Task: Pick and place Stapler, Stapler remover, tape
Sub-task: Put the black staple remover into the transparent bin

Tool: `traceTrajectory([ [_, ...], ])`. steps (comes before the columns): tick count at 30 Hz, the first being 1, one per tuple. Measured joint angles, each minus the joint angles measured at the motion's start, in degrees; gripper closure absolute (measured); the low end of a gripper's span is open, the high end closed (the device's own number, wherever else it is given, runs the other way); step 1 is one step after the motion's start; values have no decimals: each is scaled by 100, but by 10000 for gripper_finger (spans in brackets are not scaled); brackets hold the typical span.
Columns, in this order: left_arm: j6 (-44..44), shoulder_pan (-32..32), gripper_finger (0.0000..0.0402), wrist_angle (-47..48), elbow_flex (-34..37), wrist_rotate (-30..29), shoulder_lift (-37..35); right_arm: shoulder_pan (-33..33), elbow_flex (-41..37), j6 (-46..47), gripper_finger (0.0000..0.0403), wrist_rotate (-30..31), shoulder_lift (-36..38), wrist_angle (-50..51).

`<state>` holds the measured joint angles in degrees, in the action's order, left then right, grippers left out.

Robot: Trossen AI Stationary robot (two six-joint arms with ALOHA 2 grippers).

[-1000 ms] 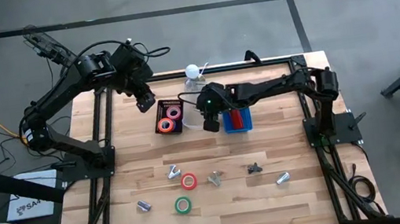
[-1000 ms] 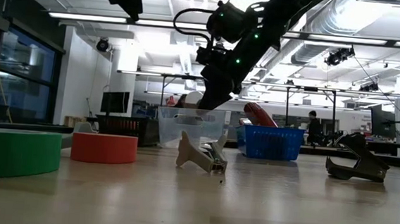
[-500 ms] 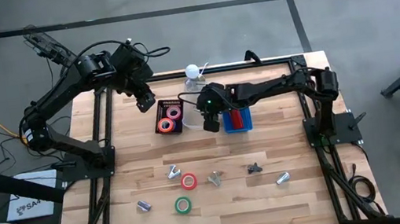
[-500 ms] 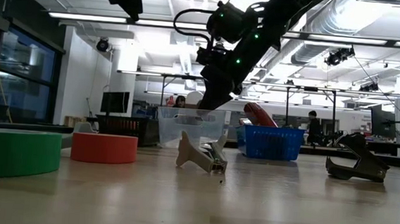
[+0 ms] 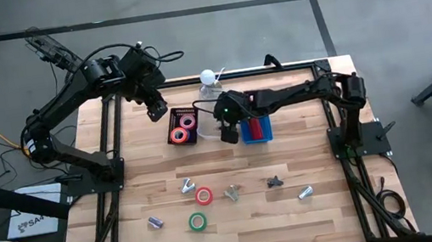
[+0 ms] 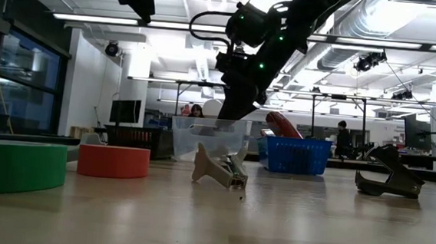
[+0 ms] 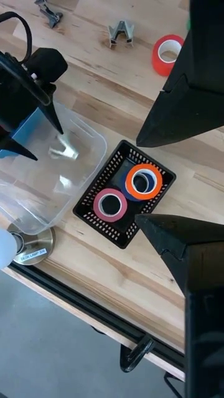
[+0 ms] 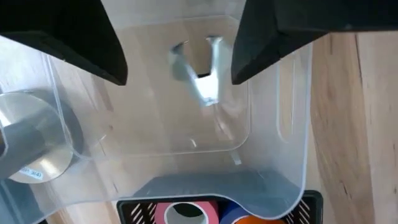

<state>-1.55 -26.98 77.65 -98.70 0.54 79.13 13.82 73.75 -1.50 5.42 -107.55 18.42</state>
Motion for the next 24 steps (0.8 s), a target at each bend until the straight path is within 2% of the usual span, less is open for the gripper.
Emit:
traceTrajectory([
  [5, 20, 0, 221, 2, 0, 4, 0, 0, 451, 16, 112, 4, 0, 654],
  [14, 18, 2, 221, 4, 0, 7, 0, -45, 1768, 312, 112, 35, 7, 2502],
  [19, 18, 0, 221, 2, 0, 0, 0, -81, 2375, 852, 112, 18, 9, 3673],
  [24, 25, 0, 221, -2, 0, -2, 0, -168, 2656, 1366, 112, -165, 9, 4663],
])
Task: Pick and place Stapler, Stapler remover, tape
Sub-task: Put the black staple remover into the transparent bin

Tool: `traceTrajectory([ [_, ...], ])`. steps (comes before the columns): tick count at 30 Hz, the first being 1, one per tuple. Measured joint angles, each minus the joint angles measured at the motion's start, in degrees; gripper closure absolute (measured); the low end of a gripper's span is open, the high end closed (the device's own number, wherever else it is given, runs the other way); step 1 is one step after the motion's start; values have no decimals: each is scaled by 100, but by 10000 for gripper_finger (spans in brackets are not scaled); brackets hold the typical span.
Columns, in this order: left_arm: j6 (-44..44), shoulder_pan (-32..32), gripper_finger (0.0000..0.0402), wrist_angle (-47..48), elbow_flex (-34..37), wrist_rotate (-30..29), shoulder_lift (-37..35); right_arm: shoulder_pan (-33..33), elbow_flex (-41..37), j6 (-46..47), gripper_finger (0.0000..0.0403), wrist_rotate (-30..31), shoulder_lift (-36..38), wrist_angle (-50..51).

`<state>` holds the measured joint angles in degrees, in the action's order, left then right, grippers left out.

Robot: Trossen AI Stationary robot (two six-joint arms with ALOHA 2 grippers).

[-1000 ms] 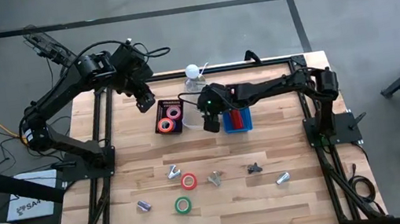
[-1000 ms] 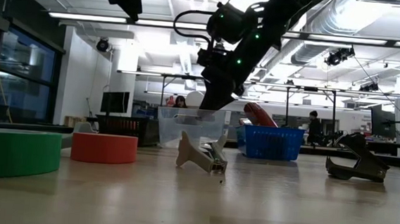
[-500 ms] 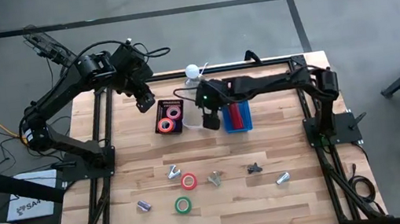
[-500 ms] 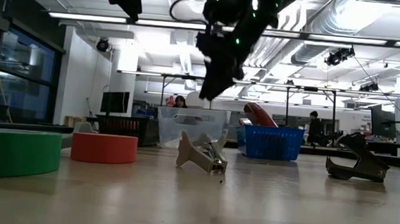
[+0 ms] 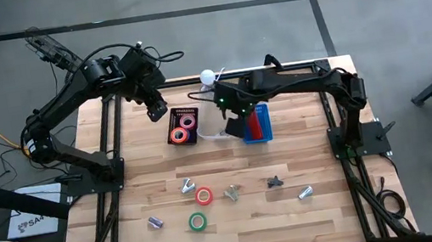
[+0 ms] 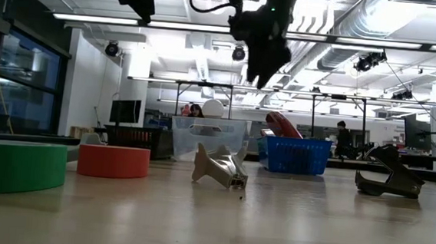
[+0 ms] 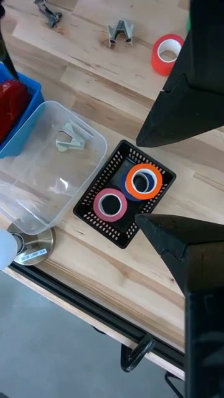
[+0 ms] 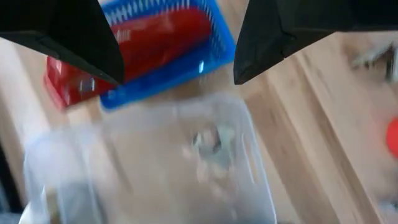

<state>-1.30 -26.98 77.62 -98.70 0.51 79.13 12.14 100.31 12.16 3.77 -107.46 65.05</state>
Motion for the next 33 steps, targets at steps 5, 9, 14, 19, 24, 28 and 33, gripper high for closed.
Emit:
traceTrajectory([
  [5, 151, 0, 221, -9, 0, -1, 0, -262, 22, 403, 112, -130, 0, 698],
  [9, 223, 0, 221, -10, 0, -2, 0, -567, 19, 714, 112, -127, 0, 1138],
  [14, 255, 2, 221, -11, 0, -2, 0, -1003, 13, 1159, 112, -153, 0, 1503],
  [19, 255, 1, 221, -11, 0, -2, 0, -1473, 13, 1547, 112, -98, 0, 1730],
  [24, 310, 2, 221, -4, 0, -2, 0, -1891, 13, 1891, 112, 39, 0, 1891],
  [28, 405, 0, 221, 0, 0, -2, 0, -2107, 9, 2125, 112, 72, 0, 2025],
  [33, 423, 0, 221, 6, 0, -2, 0, -2273, -358, 2368, 112, -179, 0, 2014],
])
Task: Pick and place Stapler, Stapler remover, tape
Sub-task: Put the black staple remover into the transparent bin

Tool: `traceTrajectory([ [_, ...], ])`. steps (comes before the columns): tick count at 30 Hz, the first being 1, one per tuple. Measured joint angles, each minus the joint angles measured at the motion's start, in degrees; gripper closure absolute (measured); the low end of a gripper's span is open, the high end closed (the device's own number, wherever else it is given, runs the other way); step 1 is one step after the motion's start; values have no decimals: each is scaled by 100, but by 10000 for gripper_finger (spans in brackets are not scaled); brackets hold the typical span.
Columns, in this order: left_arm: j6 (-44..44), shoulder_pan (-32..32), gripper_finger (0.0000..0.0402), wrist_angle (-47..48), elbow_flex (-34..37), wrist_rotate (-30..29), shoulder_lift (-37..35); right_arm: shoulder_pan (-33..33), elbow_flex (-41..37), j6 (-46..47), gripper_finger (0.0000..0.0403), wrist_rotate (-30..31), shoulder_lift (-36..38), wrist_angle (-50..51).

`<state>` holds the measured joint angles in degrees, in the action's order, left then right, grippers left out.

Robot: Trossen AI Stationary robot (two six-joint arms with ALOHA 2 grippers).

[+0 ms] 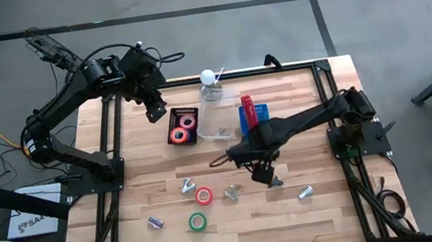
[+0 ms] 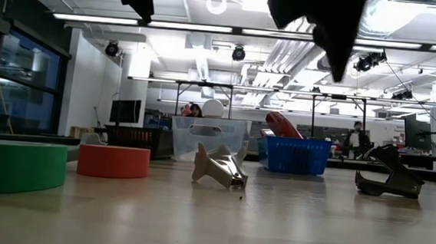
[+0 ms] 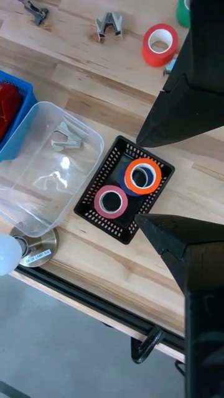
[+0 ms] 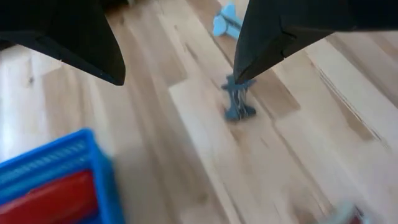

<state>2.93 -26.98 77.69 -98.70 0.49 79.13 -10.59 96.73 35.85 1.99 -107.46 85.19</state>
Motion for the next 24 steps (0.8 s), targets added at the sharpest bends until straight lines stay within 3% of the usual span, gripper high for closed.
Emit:
traceTrajectory([
  [13, 62, 1, 221, 37, 0, 16, 1, -571, -1128, -37, 112, -643, -2, -781],
  [18, 79, 2, 221, 55, 0, 49, 0, -950, -1433, -113, 112, -518, 8, -929],
  [24, 88, 1, 221, 50, 0, 50, 0, -1402, -2213, 221, 112, -286, 294, -1931],
])
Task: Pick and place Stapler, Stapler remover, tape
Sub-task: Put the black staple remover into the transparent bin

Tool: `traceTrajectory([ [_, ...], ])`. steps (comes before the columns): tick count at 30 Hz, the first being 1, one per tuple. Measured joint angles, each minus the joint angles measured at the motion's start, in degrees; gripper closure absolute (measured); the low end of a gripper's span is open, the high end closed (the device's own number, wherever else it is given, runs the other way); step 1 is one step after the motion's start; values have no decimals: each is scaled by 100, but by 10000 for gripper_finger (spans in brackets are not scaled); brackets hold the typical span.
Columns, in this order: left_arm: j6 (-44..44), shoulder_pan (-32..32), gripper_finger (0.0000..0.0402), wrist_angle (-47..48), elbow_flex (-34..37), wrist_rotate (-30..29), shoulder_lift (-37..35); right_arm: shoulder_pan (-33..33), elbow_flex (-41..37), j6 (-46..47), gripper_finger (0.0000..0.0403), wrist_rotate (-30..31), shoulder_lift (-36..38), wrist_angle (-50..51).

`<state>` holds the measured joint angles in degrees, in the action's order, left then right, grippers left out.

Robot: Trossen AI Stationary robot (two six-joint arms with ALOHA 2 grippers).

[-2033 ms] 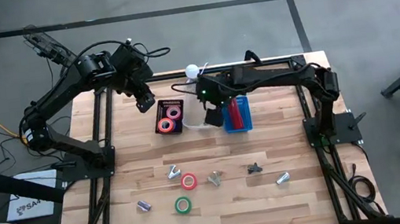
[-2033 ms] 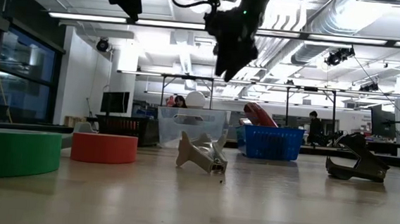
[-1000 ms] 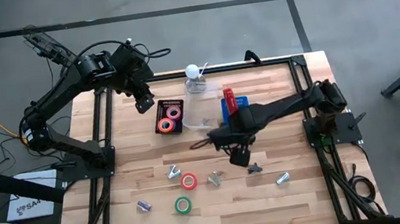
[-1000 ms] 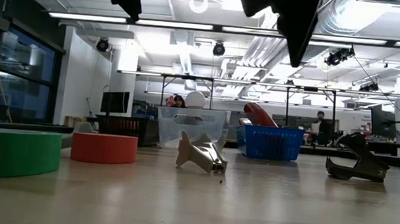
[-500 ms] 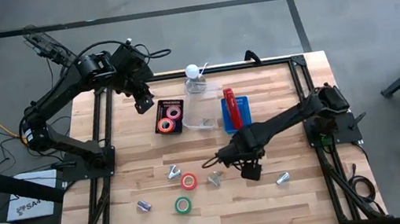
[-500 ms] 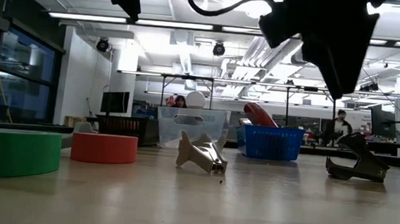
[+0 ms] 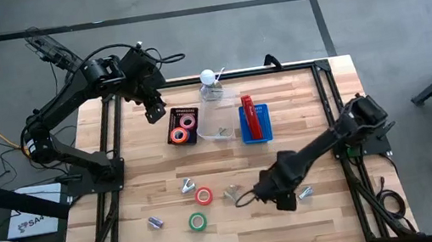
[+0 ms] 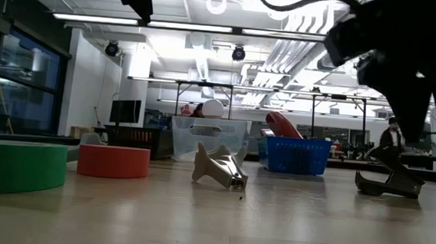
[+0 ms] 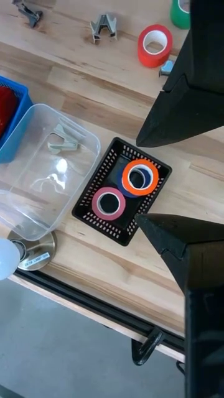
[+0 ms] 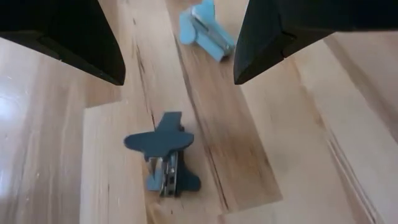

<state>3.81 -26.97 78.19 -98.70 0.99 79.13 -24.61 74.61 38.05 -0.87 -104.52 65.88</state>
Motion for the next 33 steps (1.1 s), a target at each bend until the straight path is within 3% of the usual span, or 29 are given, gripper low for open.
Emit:
traceTrajectory([
  [7, 63, -1, 221, -9, 0, 2, 0, -309, -900, 357, 112, 796, 431, -1024],
  [22, 46, -1, 221, -9, 0, 8, 2, -327, -2185, 270, 112, 900, 511, -2834],
  [33, -108, 1, 221, -13, 0, 10, 0, -316, -2330, -494, 112, 1055, 498, -3405],
])
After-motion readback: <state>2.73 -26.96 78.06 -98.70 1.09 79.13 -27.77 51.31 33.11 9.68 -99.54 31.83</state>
